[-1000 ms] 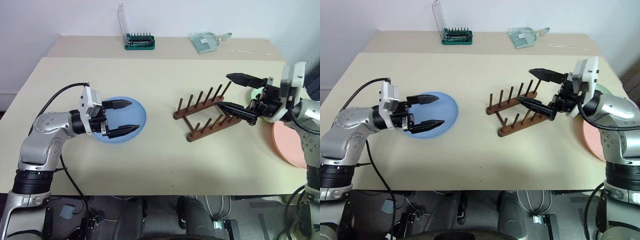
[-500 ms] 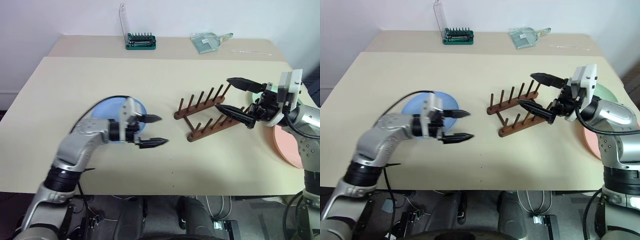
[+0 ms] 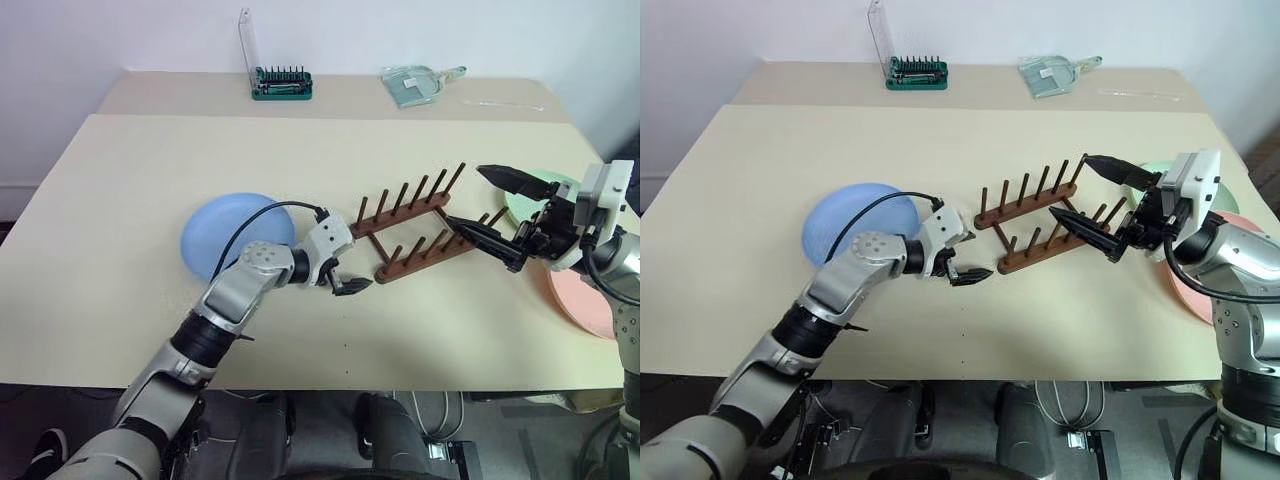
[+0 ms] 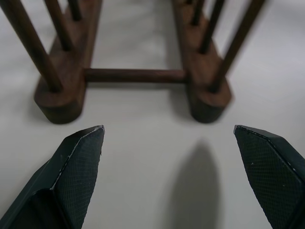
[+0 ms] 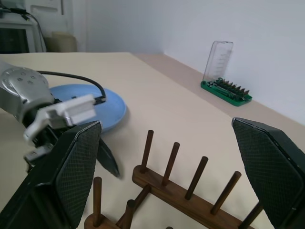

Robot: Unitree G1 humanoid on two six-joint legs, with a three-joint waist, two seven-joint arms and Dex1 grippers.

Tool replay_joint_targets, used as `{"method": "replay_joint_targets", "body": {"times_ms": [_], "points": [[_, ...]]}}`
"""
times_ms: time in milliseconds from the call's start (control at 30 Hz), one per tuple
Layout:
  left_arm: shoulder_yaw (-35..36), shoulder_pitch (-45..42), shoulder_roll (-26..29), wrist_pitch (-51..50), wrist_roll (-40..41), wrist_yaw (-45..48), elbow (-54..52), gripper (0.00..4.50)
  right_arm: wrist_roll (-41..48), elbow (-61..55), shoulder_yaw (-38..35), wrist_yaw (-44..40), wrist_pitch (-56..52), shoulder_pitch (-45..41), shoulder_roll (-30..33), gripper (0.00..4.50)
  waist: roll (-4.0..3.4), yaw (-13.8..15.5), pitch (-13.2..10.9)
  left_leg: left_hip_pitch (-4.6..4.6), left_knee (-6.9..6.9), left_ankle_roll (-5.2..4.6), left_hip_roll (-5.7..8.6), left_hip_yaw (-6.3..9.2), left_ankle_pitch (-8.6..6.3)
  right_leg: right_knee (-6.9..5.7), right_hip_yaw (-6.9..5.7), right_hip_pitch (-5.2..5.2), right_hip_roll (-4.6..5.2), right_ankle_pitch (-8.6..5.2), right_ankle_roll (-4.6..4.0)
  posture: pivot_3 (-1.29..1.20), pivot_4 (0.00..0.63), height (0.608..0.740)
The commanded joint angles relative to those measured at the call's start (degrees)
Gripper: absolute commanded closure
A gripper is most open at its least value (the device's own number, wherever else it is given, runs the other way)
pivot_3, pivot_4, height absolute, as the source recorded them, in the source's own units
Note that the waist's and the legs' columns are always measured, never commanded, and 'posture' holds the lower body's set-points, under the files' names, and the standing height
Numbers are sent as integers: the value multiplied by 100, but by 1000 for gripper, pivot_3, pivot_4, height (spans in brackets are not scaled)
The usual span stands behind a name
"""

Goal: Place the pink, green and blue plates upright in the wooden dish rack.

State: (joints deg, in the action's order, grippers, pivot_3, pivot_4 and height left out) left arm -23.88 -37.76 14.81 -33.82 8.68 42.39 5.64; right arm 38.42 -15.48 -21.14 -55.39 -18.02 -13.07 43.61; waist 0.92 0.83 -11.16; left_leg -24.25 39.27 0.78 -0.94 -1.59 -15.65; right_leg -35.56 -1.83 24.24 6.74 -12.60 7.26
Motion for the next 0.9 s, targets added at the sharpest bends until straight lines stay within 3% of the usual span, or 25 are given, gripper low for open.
{"method": "replay_joint_targets", "body": {"times_ms": [33, 367, 667, 767, 900], "points": [[-33, -123, -65, 247, -9, 289, 109, 0, 23, -136, -171, 49, 183, 8, -30, 40, 0, -9, 0, 0, 0, 0, 0, 0, 0, 0, 0, 0, 0, 0, 0, 0, 150, 724], [120, -84, -401, -34, 37, 267, 84, 0, 42, -209, -190, 138, 222, 97, 14, 40, 0, -2, 0, -1, 1, 0, 0, 0, 0, 0, 0, 0, 1, 0, 0, 0, 150, 724], [-304, -91, -856, 129, -458, -81, 319, 0, 20, -275, -167, 254, 224, 67, 36, 40, 0, -1, 0, 0, 1, 0, 0, 0, 0, 0, 0, 0, 1, 0, 0, 0, 150, 724], [-436, 31, -917, 45, -499, -22, 203, 831, 42, -320, -188, 285, 204, 92, 49, 0, -1, -2, 1, 0, 1, 0, 0, 0, 0, 0, 0, 0, 1, 0, 0, 0, 150, 724], [-456, 59, -938, -5, -598, -141, 249, 2853, 54, -362, -215, 338, 170, 96, 74, 0, -2, 1, 1, 0, 1, 0, 0, 1, 0, 0, 0, 0, 1, 0, 0, 0, 150, 724]]}}
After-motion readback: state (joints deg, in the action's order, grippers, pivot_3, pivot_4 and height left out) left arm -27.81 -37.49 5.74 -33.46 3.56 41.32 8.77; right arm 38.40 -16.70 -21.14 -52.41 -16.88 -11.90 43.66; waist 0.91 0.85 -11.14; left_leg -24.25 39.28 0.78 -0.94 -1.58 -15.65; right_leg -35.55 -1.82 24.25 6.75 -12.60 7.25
